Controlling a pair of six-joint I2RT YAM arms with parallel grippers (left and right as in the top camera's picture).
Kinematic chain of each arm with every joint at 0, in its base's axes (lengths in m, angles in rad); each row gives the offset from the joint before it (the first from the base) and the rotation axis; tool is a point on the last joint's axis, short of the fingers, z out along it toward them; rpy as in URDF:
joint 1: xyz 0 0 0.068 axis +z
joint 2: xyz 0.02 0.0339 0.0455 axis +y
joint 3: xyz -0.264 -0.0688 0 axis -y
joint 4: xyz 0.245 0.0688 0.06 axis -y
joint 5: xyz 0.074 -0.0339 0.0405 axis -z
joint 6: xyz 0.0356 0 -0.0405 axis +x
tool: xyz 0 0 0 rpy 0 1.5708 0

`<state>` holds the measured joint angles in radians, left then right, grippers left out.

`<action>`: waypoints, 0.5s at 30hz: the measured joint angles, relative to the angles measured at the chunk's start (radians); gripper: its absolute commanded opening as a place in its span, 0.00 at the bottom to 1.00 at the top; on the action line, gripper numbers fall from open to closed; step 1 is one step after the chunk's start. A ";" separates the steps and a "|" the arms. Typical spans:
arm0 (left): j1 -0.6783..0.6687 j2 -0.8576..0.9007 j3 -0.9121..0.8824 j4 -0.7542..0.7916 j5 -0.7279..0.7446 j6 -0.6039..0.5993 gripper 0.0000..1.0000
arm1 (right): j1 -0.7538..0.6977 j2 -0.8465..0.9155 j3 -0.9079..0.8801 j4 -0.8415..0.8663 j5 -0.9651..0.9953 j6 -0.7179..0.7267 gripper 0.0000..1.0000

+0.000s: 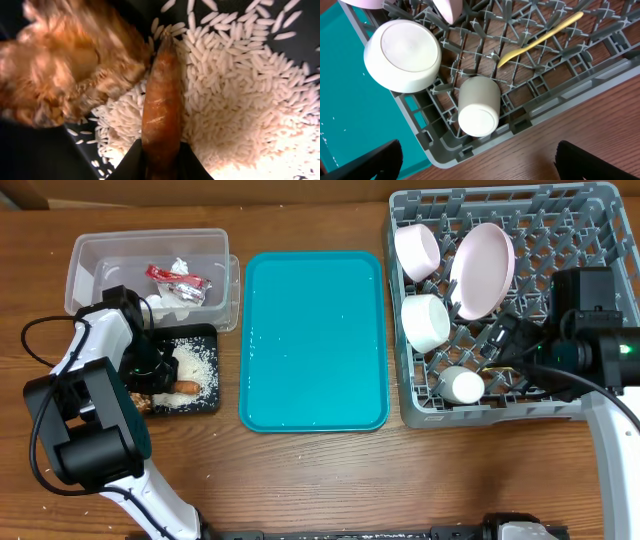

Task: Sort waste into correct bins and load items into the dishwasher
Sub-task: 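Lower the carrot onto the black tray with the left gripper and release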

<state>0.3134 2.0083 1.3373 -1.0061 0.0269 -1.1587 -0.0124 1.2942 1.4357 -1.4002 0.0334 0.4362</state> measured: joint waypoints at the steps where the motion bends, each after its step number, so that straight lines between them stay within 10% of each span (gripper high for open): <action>1: 0.000 0.000 0.000 0.002 0.003 -0.006 0.04 | 0.000 0.000 0.000 0.000 0.000 0.000 1.00; 13: 0.000 0.001 0.150 -0.098 0.108 0.211 0.12 | 0.000 0.000 0.000 0.000 0.000 0.000 1.00; 15: 0.000 0.001 0.150 -0.116 0.094 0.220 0.43 | 0.000 0.000 0.000 0.000 0.000 0.000 1.00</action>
<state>0.3138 2.0090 1.4876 -1.1217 0.1211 -0.9382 -0.0120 1.2942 1.4357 -1.3998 0.0330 0.4366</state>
